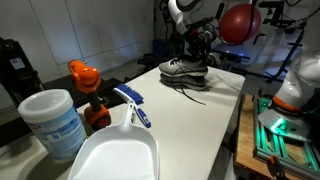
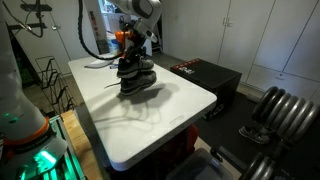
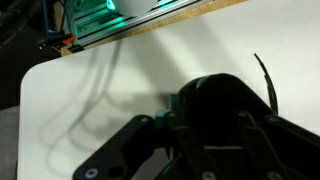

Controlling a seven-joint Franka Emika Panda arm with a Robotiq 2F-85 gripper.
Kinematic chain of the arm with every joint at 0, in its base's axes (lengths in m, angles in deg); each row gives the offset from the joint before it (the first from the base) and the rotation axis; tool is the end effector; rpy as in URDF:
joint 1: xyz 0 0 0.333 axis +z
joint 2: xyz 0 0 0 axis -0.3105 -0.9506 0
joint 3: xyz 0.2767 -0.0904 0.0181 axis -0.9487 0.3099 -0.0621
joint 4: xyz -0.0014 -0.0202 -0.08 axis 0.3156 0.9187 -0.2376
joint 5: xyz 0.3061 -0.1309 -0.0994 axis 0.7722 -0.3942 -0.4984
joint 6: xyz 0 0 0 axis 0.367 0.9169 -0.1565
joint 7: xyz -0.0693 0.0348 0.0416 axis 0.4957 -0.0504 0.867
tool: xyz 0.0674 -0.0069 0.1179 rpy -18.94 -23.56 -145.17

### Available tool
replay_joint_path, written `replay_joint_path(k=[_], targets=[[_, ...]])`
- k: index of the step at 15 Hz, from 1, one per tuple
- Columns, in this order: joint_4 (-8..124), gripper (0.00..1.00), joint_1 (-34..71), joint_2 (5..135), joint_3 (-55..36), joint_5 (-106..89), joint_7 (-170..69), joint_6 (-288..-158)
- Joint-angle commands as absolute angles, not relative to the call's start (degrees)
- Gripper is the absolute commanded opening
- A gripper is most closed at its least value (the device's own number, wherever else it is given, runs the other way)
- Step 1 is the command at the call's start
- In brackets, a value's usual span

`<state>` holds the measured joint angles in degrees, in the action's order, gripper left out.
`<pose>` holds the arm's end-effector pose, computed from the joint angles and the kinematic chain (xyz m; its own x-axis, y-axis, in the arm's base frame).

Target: Pick up the top sneaker and put it on the table, pick up the left sneaker and put it on top of the right sneaker

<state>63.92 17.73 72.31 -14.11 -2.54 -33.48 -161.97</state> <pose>0.4777 0.0076 0.3814 0.7166 -0.3517 -0.6023 -0.3039 -0.9347 0.1842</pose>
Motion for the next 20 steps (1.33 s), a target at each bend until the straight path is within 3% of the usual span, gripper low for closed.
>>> replay_joint_path(k=[1,4,5,6,8,9,10,11,12,15,20], targets=[[62.1,0.71,18.5,71.0,-13.2,-2.1,-32.8,-159.8],[61.9,0.93,18.5,71.1,-13.1,-1.8,-32.7,-159.4],[61.8,0.96,18.4,71.1,-13.1,-1.8,-32.6,-159.2],[61.8,0.88,18.4,71.0,-13.0,-1.7,-32.4,-159.0],[61.7,0.85,18.4,70.9,-12.9,-1.6,-32.4,-158.7],[61.7,0.66,18.4,71.0,-12.9,-1.6,-32.3,-158.7],[61.7,0.65,18.4,71.1,-12.8,-1.6,-32.3,-158.7],[61.7,0.73,18.4,71.1,-12.8,-1.5,-32.3,-158.8],[61.7,0.89,18.4,71.3,-12.7,-1.6,-32.2,-158.8],[61.9,0.99,18.3,71.7,-12.7,-1.1,-32.2,-158.9],[62.4,1.0,18.3,72.2,-12.3,-1.0,-30.7,-160.1]])
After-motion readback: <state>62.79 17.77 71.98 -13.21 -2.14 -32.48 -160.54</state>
